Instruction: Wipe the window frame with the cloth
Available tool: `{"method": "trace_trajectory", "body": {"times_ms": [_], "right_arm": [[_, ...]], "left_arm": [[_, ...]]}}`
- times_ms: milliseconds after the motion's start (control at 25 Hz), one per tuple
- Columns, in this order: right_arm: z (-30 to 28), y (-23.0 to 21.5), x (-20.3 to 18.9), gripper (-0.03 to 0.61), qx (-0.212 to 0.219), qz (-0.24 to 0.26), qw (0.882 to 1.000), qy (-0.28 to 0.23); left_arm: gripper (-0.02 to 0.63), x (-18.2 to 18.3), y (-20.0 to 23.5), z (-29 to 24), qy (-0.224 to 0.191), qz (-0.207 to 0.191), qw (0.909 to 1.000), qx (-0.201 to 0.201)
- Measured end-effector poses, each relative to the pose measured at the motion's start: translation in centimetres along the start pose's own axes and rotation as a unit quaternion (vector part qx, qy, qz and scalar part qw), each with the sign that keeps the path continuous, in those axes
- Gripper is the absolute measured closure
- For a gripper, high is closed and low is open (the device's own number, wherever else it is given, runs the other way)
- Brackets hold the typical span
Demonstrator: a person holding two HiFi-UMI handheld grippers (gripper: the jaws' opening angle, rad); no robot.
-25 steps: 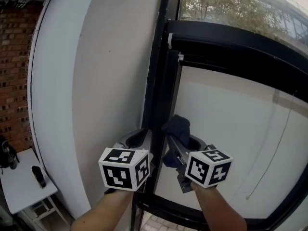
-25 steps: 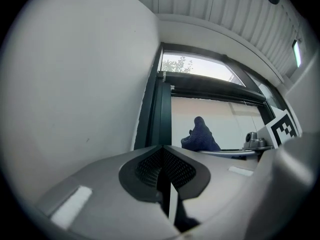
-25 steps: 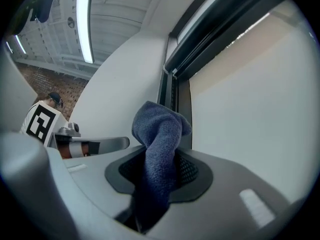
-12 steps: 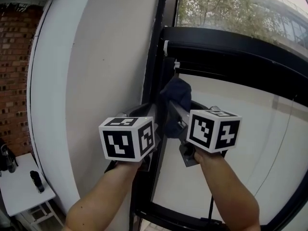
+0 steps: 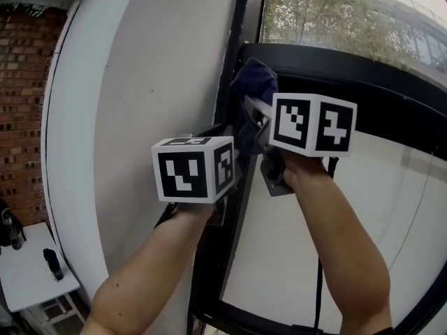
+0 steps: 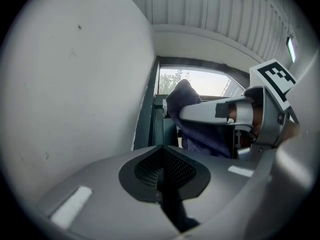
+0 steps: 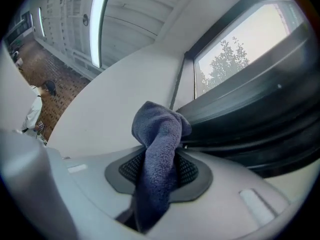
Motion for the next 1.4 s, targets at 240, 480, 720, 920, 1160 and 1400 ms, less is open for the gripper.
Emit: {"method": "trace_trajectory", "body": {"times_ms": [240,480,720,920,1160,1400], "right_arm": [[-1.8,-0.1,2.2,0.454,-0.013,0.011,1.0,-0.018],[-2.0,-1.4,2.2,0.454,-0.029,-0.001,0.999,-0.017],[0.1,-2.9,2.9,0.454,-0.051,0.0,0.999,-0.017],[2.1,-4.4,3.0,0.454,-0.075,-0.004,0.997,-0.013],[5.5,-5.8,4.0,0.454,-0.123,0.024,0.992,0.004],[8.2,-6.8,5.8,0.456,-0.162,0.042,0.986,-0.003]], "left_arm": [[0.62,0.2,0.6,-0.2,0.0,-0.002,1.0,0.009],[0.62,0.3,-0.3,0.4,0.001,-0.017,0.9999,-0.003],[0.62,0.4,-1.8,0.4,-0.002,-0.015,0.9995,-0.026],[0.62,0.0,-3.7,0.2,0.007,-0.012,0.9984,-0.054],[0.62,-0.9,-6.0,0.5,0.017,0.021,0.9957,-0.088],[0.62,-1.0,-8.1,1.0,0.019,0.024,0.9928,-0.116]]}}
Point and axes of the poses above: the fingertips, and each gripper's own axes: z backward along the fingers, y to its left, x out of its top, the point moved 1 cm from there along z, backward along the fingers, and after that the axes turned 6 degrees about -y, right-handed, at the moved point
